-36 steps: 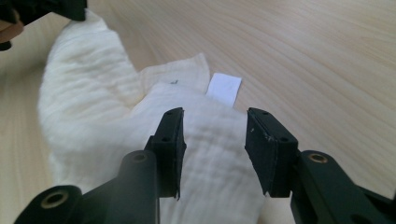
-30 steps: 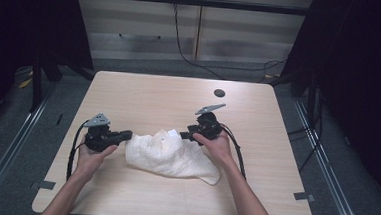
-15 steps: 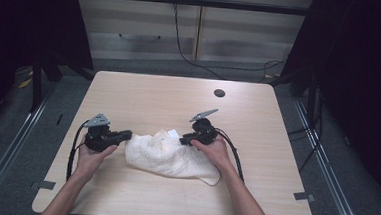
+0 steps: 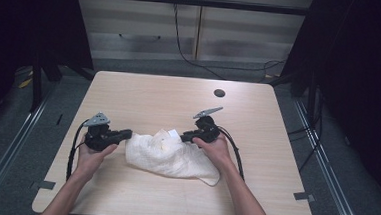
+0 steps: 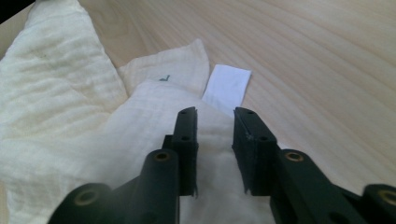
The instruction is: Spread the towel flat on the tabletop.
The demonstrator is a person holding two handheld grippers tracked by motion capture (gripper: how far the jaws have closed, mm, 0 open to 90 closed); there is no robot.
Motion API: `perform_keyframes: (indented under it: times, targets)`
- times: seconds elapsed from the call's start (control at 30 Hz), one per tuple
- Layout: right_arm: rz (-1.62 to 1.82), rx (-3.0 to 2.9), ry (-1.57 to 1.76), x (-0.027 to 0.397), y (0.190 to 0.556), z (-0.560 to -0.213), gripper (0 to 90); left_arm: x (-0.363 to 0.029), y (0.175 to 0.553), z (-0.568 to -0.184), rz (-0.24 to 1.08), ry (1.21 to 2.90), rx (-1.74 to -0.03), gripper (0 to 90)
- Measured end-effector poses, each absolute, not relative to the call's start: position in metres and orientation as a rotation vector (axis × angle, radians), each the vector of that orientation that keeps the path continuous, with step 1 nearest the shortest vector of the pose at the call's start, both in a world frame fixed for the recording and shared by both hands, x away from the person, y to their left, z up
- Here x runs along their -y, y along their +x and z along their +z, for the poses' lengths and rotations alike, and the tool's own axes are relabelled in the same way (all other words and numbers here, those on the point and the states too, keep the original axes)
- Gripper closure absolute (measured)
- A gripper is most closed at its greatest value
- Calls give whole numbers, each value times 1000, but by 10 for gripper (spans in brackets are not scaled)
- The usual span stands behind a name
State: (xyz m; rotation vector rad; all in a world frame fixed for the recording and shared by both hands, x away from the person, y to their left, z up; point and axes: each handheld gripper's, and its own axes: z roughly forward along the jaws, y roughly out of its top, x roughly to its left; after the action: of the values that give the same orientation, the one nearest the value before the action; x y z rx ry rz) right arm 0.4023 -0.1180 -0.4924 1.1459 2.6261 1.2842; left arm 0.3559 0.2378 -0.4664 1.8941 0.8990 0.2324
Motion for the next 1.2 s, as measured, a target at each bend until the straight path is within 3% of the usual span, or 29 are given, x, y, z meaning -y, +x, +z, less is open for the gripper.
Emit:
perform_keyframes:
  times: [0.2,0.43,0.53,0.67,0.73,1.2]
  targets:
    - [1240,-2631,1115,107,405,-496,501,-238,357,-468,232,1899,-901,862]
    - [1249,-2610,1138,108,409,-500,499,-240,358,-469,230,1896,-907,862]
    - [1247,-2622,1143,108,409,-505,560,-240,358,-469,231,1899,-905,862]
    - [1245,-2642,1115,105,407,-506,790,-240,358,-469,229,1901,-904,863]
    - [1238,-2656,1100,105,406,-506,858,-240,357,-468,228,1907,-895,864]
    - [1277,-2539,1130,141,403,-462,880,-252,358,-442,260,1803,-869,873]
